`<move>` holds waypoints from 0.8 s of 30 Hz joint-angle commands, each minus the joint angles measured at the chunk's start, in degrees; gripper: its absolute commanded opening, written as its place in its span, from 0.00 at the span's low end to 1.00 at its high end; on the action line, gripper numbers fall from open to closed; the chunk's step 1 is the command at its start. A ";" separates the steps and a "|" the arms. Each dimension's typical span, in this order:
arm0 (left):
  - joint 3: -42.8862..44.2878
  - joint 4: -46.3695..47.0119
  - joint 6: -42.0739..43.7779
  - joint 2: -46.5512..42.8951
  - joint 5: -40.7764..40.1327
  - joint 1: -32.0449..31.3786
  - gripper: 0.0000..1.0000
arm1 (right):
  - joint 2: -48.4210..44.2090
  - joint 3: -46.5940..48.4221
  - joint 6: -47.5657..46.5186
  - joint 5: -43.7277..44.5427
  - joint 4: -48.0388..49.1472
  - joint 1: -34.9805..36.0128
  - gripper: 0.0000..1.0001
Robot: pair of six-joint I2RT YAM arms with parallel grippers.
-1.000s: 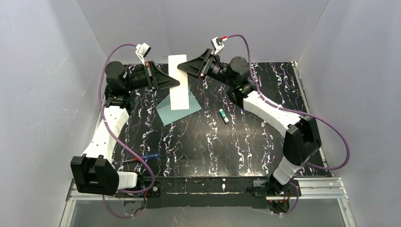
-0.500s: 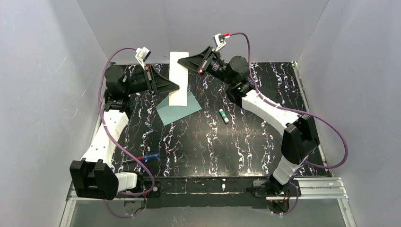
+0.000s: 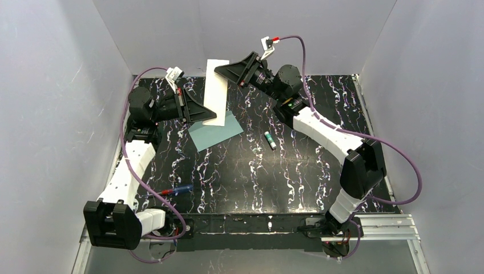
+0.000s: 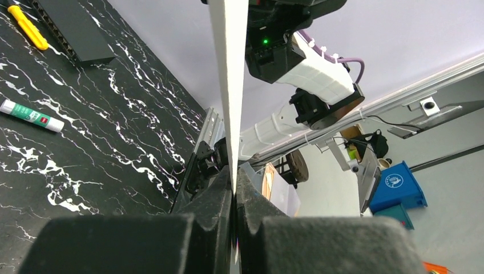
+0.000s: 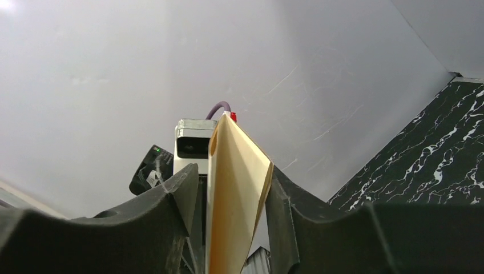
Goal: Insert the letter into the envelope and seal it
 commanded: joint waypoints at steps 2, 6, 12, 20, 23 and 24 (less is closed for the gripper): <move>1.48 0.86 0.46 -1.57 -0.50 -0.31 0.00 | -3.77 -1.64 1.03 -2.65 2.26 0.21 0.57; 2.20 0.79 -1.22 -0.11 -3.33 -0.31 0.00 | -6.30 -5.59 3.21 -2.97 2.91 0.69 0.56; 2.08 0.81 -1.38 0.52 -5.21 -0.39 0.00 | -7.43 -8.34 5.18 -2.07 4.54 2.82 0.44; 2.66 0.88 -1.95 1.13 -4.35 -0.41 0.00 | -7.24 -7.63 4.45 -0.13 3.03 3.32 0.11; 3.02 0.88 -2.71 1.17 -4.95 -0.39 0.00 | -7.22 -7.64 4.18 0.56 2.34 3.29 0.01; 2.98 0.86 -2.83 1.14 -5.21 -0.44 0.02 | -7.35 -7.64 3.78 1.02 1.38 3.31 0.01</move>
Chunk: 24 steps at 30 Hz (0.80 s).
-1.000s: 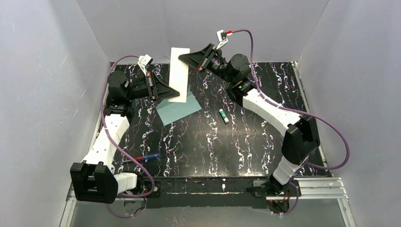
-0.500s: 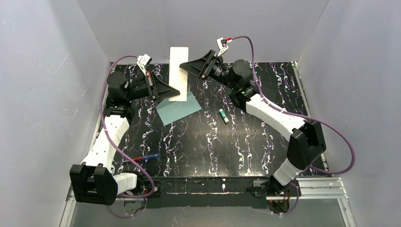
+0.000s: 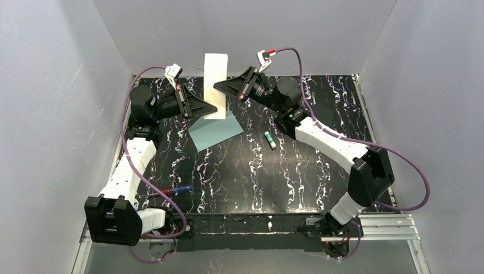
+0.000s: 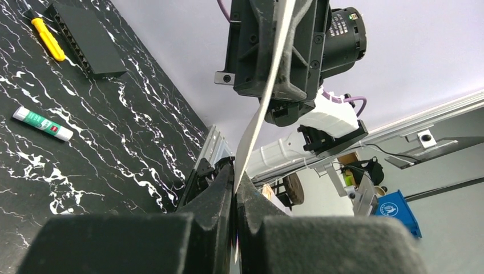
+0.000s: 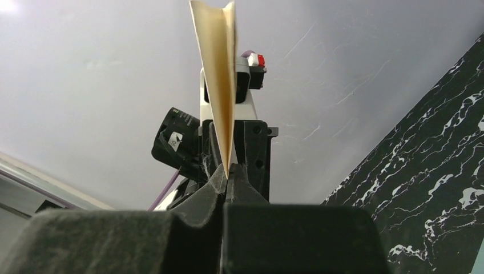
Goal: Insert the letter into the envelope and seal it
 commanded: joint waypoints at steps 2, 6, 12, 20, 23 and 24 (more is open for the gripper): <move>1.88 0.66 -0.71 -0.47 -0.80 -0.31 0.24 | -2.75 0.78 -2.79 3.57 -2.05 0.04 0.01; -0.15 -3.51 2.28 -0.75 -2.12 -0.14 0.51 | -4.40 3.27 -11.38 10.62 -18.01 -0.03 0.01; 5.44 -47.08 32.12 1.04 -19.25 -0.10 0.66 | -5.57 5.68 -19.23 26.76 -44.86 -1.30 0.01; 8.10 -66.75 38.00 10.04 -44.75 -0.15 0.66 | -0.31 6.08 -32.41 23.50 -49.24 -5.02 0.01; 7.10 -62.93 33.46 12.97 -50.70 -0.13 0.66 | 3.28 9.18 -37.30 24.19 -49.87 -5.24 0.01; 7.81 -61.94 32.89 14.54 -52.65 -0.13 0.66 | 3.76 9.67 -37.96 24.38 -49.70 -5.24 0.01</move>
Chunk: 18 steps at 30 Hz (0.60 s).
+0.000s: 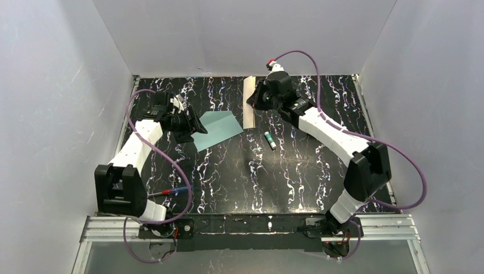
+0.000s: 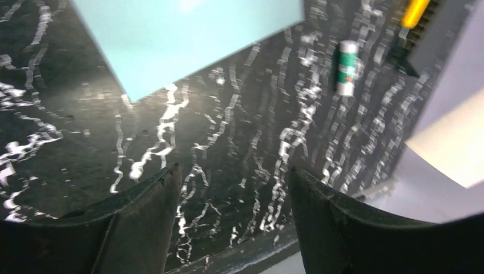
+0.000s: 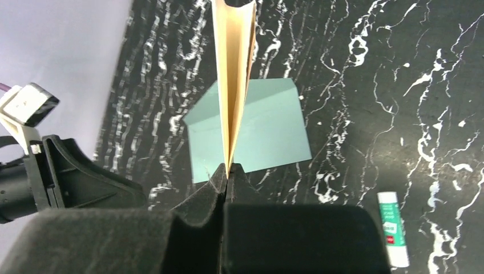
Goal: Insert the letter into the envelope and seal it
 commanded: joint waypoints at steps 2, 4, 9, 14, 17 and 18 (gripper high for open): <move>2.37 0.85 -2.46 5.91 -14.05 -0.02 0.67 | 3.60 4.76 -9.73 0.31 -1.04 0.10 0.01; 3.56 6.62 -3.13 8.96 -13.26 -0.03 0.68 | 3.45 4.51 -10.23 -0.40 -1.01 0.10 0.01; 5.75 17.90 -7.31 16.13 -12.02 -0.02 0.68 | 1.90 2.08 -10.27 -0.38 -0.93 0.10 0.01; 4.82 35.81 -9.90 23.29 -6.94 0.11 0.66 | 1.99 2.44 -11.79 -0.24 -1.88 -0.13 0.01; 8.20 40.72 -11.81 27.27 -4.58 0.02 0.63 | 2.86 3.83 -12.96 -1.14 -2.82 -0.32 0.01; 9.47 40.85 -11.89 28.30 -4.76 0.02 0.62 | 3.13 4.07 -13.29 -1.42 -2.90 -0.34 0.01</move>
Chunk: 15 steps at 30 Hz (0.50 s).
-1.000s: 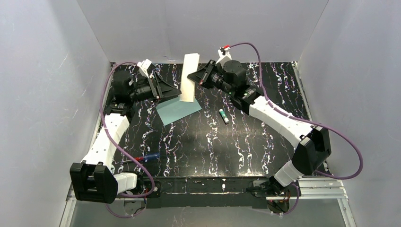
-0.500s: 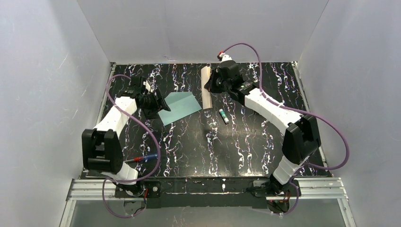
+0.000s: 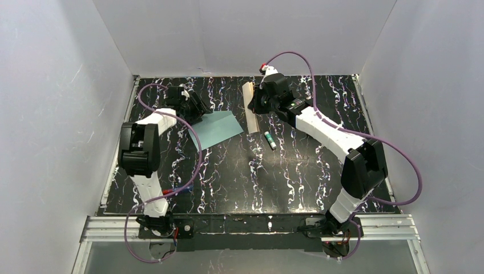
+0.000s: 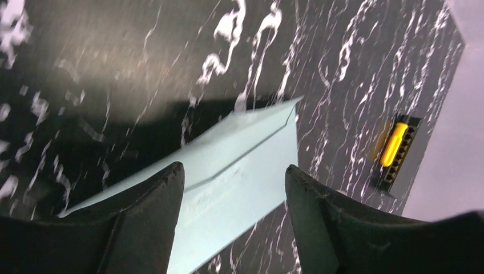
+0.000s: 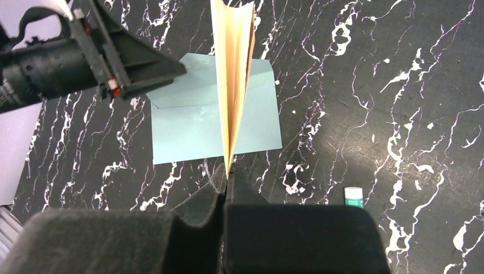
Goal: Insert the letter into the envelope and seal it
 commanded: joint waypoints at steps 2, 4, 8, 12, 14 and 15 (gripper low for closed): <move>6.23 10.99 -2.08 3.81 1.90 -0.01 0.61 | -0.46 2.99 -3.07 -1.39 0.05 -0.43 0.01; 7.74 11.07 -1.39 5.07 0.59 0.04 0.60 | 0.34 3.66 -3.12 -1.88 -0.43 -0.77 0.01; 9.39 11.01 -3.01 7.99 0.62 -0.12 0.57 | 1.81 4.63 -2.98 -3.89 -1.02 -1.54 0.01; 8.82 10.84 -3.49 9.38 1.48 -0.60 0.55 | 2.86 5.40 -3.01 -4.75 -0.96 -2.47 0.01; 8.94 10.25 -3.20 9.99 1.49 -0.87 0.55 | 3.24 5.80 -2.97 -5.30 -0.99 -3.05 0.01; 9.51 9.64 -2.82 10.78 1.57 -1.02 0.55 | 3.42 5.95 -2.74 -5.64 -1.00 -3.31 0.01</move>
